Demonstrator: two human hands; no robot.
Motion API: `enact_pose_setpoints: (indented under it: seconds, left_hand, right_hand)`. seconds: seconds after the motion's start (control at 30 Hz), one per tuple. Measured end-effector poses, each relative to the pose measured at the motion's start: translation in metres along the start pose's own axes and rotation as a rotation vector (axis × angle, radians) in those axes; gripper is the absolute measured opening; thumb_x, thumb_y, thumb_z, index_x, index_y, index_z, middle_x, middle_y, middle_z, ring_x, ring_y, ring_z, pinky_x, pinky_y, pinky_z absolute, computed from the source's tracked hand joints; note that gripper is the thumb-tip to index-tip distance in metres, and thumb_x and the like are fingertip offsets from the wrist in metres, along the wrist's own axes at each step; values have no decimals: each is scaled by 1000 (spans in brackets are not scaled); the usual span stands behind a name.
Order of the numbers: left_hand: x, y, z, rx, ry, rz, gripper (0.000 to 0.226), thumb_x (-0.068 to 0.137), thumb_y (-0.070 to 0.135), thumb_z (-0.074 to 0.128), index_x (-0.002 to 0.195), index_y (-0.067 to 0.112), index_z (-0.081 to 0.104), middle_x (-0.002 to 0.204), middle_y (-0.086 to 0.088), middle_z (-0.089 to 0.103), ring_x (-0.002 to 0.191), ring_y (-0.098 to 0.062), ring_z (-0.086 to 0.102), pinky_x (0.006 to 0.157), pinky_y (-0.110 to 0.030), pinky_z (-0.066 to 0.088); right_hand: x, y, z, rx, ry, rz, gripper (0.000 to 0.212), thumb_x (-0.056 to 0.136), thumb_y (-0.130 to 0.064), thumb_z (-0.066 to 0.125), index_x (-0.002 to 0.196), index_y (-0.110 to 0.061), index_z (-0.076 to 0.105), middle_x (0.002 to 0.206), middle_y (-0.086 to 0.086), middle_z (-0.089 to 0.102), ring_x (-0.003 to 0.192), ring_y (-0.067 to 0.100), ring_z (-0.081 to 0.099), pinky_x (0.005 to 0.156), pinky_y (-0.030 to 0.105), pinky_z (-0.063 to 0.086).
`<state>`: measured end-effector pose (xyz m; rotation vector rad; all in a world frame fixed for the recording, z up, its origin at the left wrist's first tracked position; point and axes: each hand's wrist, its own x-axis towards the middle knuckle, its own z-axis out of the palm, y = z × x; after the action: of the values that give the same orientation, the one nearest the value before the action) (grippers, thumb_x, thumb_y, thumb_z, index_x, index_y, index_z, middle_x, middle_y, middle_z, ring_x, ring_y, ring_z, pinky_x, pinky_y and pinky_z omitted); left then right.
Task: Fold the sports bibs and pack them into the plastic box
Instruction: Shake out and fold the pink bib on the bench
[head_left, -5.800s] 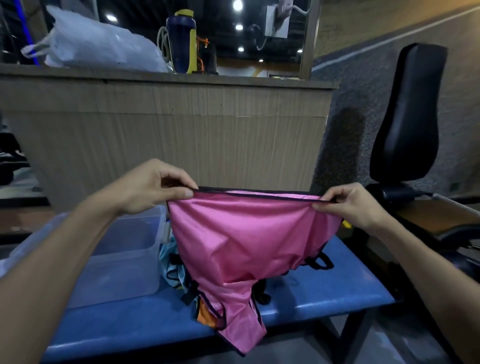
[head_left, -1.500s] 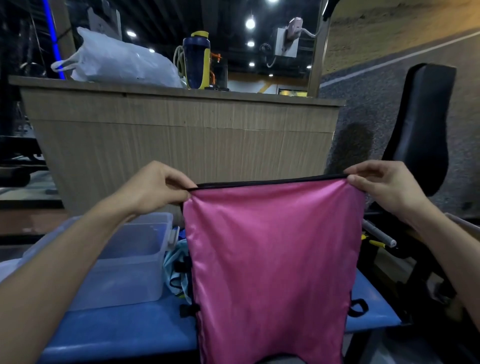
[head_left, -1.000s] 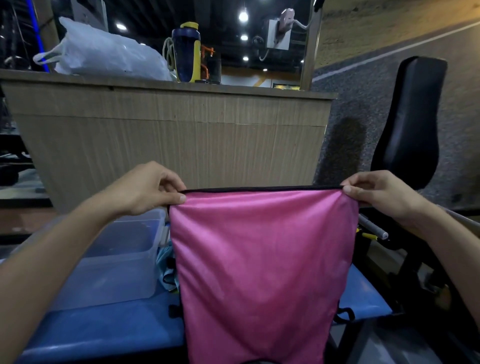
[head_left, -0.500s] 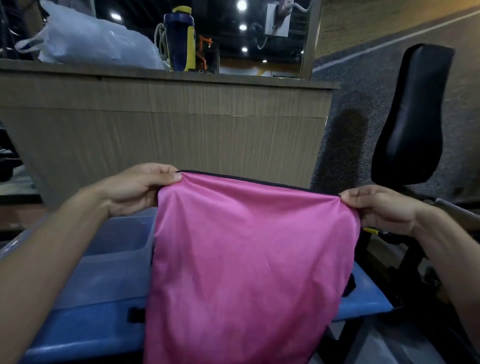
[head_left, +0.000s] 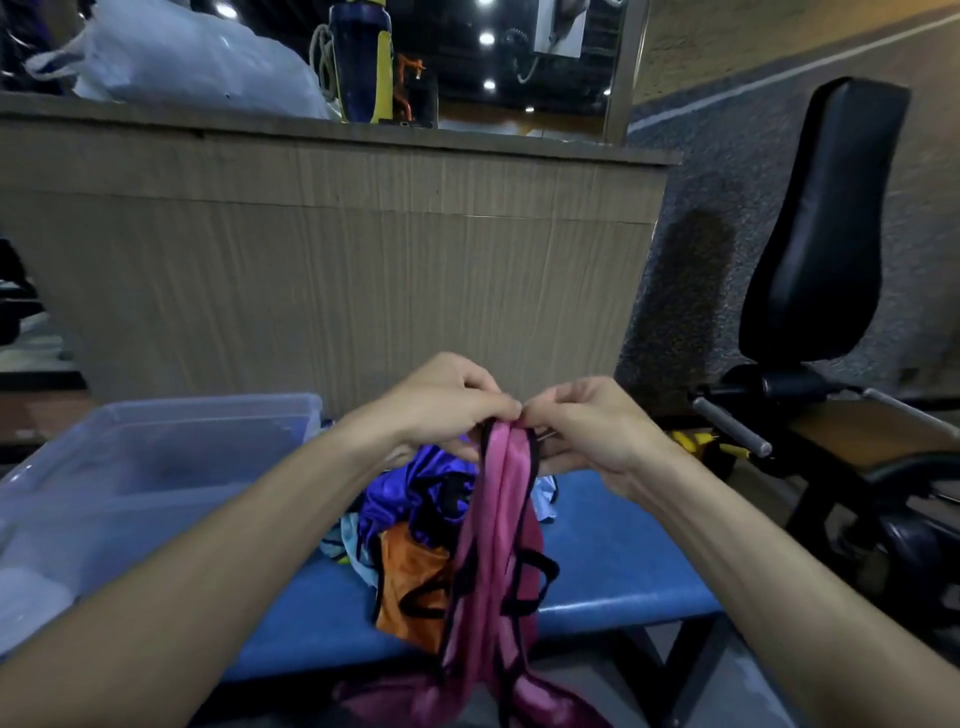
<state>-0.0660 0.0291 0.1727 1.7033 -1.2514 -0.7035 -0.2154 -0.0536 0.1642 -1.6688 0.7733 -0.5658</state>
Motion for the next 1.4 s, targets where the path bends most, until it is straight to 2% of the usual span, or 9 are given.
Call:
enact_pose_setpoints:
  seconds: [0.1, 0.33, 0.5, 0.7, 0.87, 0.97, 1.17, 1.3, 1.4]
  left_hand:
    - [-3, -5, -2, -23, -22, -14, 16, 92, 16, 74, 79, 8, 67, 66, -8, 70, 58, -16, 66, 62, -34, 61]
    - [-8, -8, 3, -38, 15, 8, 13, 84, 9, 77, 75, 7, 69, 68, -11, 69, 65, -22, 67, 73, -40, 61]
    - [-9, -10, 4, -32, 54, 26, 14, 82, 11, 79, 72, 6, 70, 78, -20, 74, 65, -24, 71, 70, -40, 63]
    - [-13, -7, 5, -140, -1, 13, 12, 91, 7, 74, 84, -1, 68, 75, -21, 71, 59, -18, 70, 55, -27, 59]
    - [-18, -2, -2, -373, -116, -32, 22, 102, 1, 50, 107, -10, 69, 96, -28, 74, 80, -28, 76, 68, -32, 64]
    - [-19, 1, -3, -287, -85, 33, 22, 98, -7, 48, 104, -6, 69, 85, -25, 73, 79, -30, 76, 66, -33, 64]
    - [-17, -1, 1, -156, 45, 166, 16, 97, -4, 53, 97, 0, 69, 77, -16, 66, 65, -21, 69, 59, -32, 61]
    - [-16, -7, 1, -120, 61, 224, 6, 93, 0, 65, 100, 0, 67, 75, -10, 63, 64, -18, 66, 63, -35, 62]
    - [-16, -10, 3, -42, 83, 281, 17, 86, 7, 78, 98, 5, 66, 74, -4, 65, 60, -15, 64, 60, -29, 58]
  right_hand:
    - [-4, 0, 0, 27, 61, -17, 15, 91, -3, 68, 100, 10, 70, 82, 21, 69, 59, 20, 70, 56, 29, 61]
    - [-9, -4, 10, -9, 110, -71, 13, 94, -5, 68, 82, 0, 68, 84, 28, 63, 78, 35, 61, 51, 29, 60]
    - [-9, -4, 10, -75, 172, -113, 14, 92, -8, 71, 79, -3, 71, 93, 36, 70, 84, 47, 72, 67, 44, 65]
    - [-7, -4, 7, -105, 179, -121, 14, 92, -9, 70, 83, 1, 72, 96, 38, 68, 74, 34, 66, 75, 54, 62]
    - [-10, -2, 3, -127, 150, -182, 21, 85, -23, 79, 87, -2, 73, 84, 26, 74, 82, 40, 74, 81, 61, 59]
    - [-13, 1, 5, -139, 80, -201, 30, 81, -21, 86, 95, 1, 71, 87, 24, 75, 93, 48, 70, 86, 63, 56]
    - [-13, -6, -1, -47, -57, -192, 8, 96, -1, 65, 100, 4, 69, 98, 27, 74, 84, 28, 74, 85, 40, 61]
    - [-14, -10, -6, -79, -127, -162, 17, 99, 2, 57, 113, 8, 65, 111, 34, 67, 98, 33, 68, 102, 52, 52]
    - [-14, -11, -7, -70, -132, -159, 20, 98, 7, 53, 113, 7, 66, 112, 34, 68, 98, 35, 69, 102, 52, 52]
